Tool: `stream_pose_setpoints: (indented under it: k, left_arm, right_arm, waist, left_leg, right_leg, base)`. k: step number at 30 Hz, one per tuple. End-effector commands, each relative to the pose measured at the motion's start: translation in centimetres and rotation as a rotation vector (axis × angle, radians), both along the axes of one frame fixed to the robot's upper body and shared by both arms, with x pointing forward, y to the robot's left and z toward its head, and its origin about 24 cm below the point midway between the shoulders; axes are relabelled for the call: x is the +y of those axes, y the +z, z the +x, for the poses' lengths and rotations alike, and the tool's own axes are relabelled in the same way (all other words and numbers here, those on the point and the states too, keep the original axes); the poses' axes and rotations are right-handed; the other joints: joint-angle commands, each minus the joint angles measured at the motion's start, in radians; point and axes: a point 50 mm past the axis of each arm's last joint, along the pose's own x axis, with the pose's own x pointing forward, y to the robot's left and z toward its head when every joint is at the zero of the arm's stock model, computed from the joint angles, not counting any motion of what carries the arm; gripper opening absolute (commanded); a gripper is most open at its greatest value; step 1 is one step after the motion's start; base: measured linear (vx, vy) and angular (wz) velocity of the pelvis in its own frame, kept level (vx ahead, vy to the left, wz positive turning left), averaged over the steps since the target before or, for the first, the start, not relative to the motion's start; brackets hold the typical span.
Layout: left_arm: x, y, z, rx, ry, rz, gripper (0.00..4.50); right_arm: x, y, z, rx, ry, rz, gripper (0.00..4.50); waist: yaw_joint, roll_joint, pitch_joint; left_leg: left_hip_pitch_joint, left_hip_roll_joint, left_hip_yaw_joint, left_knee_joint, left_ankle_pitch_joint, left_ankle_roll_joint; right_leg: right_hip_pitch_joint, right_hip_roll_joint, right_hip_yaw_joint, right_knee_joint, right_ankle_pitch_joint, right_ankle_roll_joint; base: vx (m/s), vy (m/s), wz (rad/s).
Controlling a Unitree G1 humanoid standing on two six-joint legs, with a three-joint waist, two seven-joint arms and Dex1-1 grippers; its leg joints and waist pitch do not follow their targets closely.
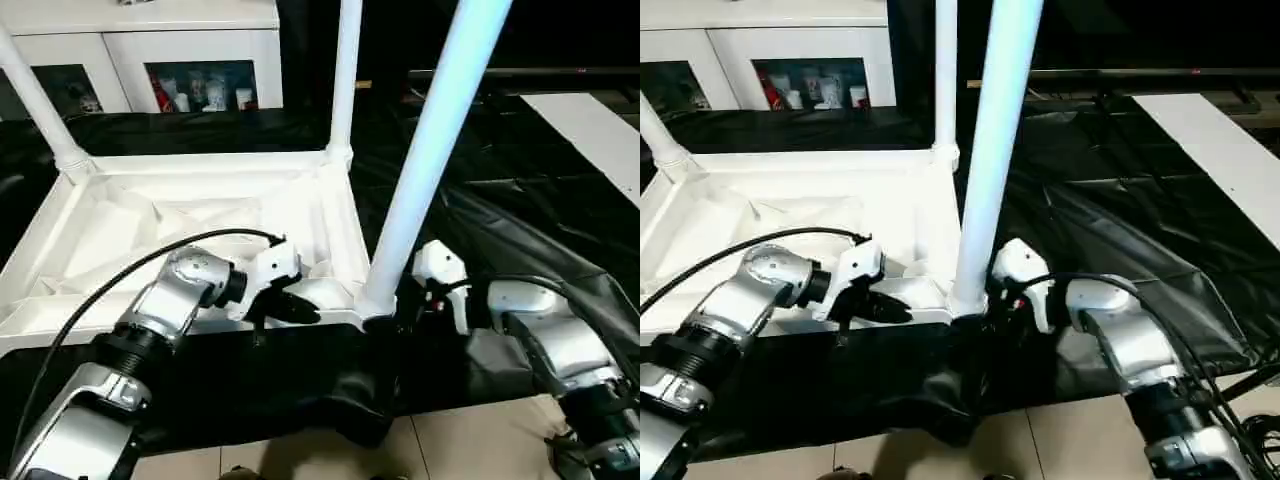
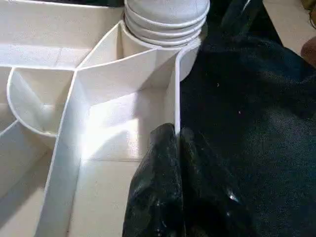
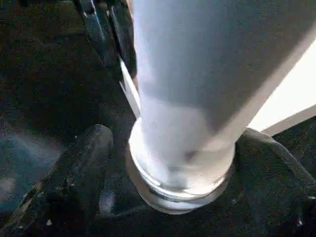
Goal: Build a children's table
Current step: Rotate leg to tighten
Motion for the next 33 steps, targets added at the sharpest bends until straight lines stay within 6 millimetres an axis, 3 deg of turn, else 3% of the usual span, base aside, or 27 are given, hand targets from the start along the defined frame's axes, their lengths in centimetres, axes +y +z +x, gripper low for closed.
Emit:
stream_pose_setpoints:
  k: [1, 5, 12, 20, 25, 27, 32, 33]
  left_arm:
    - [-0.5, 0.4, -0.1, -0.006, -0.028, -0.015, 0.0]
    - [-0.5, 0.4, -0.1, -0.005, -0.026, -0.014, 0.0]
    - [-0.4, 0.4, -0.1, -0.003, -0.024, -0.012, 0.0]
    - [-0.2, 0.2, -0.2, 0.015, -0.025, -0.005, 0.0]
    - [-0.3, 0.2, 0.0, 0.008, -0.003, 0.001, 0.0]
    - [-0.7, 0.0, 0.4, -0.006, 0.047, 0.003, 0.0]
    - [-2.1, -0.7, 1.5, -0.03, 0.191, 0.019, 0.0]
    - [-2.6, -0.9, 1.7, -0.031, 0.222, 0.017, 0.0]
  right_arm:
    - [0.1, 0.4, 0.4, -0.02, -0.007, -0.001, 3.7]
    - [0.0, 0.6, 0.5, -0.015, -0.001, 0.003, 3.49]
    - [0.0, 0.5, 0.5, -0.013, 0.0, 0.002, 2.76]
    - [0.1, 0.2, 0.4, -0.002, 0.003, 0.002, 2.61]
    - [0.3, -0.2, 0.4, 0.012, -0.037, 0.026, 2.6]
    - [0.4, -0.8, 1.0, 0.014, -0.161, 0.052, 2.59]
    - [1.9, -2.2, 1.8, 0.026, -0.421, 0.104, 2.59]
    - [2.5, -2.5, 2.0, 0.038, -0.483, 0.121, 2.59]
  waist:
    - [-0.002, -0.006, -0.07]
    - [-0.003, -0.006, -0.071]
    - [-0.002, -0.008, -0.069]
    - [-0.004, -0.008, -0.066]
    - [-0.003, -0.008, -0.068]
    - [-0.006, -0.008, -0.065]
    - [-0.02, -0.01, -0.063]
    - [-0.023, -0.006, -0.061]
  left_leg:
    - [0.013, 0.023, -0.008, -0.058, -0.162, 0.049]
    - [0.013, 0.024, -0.007, -0.056, -0.15, 0.06]
    - [0.012, 0.023, -0.008, -0.054, -0.169, 0.055]
    - [0.013, 0.023, -0.01, -0.056, -0.207, 0.038]
    - [0.011, 0.022, -0.01, -0.054, -0.185, 0.044]
    - [0.01, 0.02, -0.01, -0.055, -0.194, 0.039]
    - [0.014, 0.017, -0.016, -0.062, -0.248, -0.006]
    - [0.011, 0.017, -0.016, -0.063, -0.251, -0.007]
  right_leg:
    - [0.058, -0.045, 0.039, -0.048, -0.167, -0.232]
    - [0.058, -0.043, 0.038, -0.044, -0.137, -0.241]
    - [0.056, -0.044, 0.039, -0.047, -0.186, -0.229]
    - [0.054, -0.045, 0.04, -0.052, -0.243, -0.211]
    - [0.055, -0.044, 0.04, -0.048, -0.212, -0.216]
    - [0.052, -0.044, 0.04, -0.051, -0.23, -0.215]
    - [0.049, -0.045, 0.037, -0.065, -0.349, -0.169]
    - [0.047, -0.045, 0.038, -0.064, -0.344, -0.17]
  base:
    - [0.0, 0.0, 0.0]
    - [0.0, 0.0, 0.0]
    - [0.0, 0.0, 0.0]
    - [0.0, 0.0, 0.0]
    - [0.0, 0.0, 0.0]
    - [0.0, 0.0, 0.0]
    - [0.0, 0.0, 0.0]
    - [0.0, 0.0, 0.0]
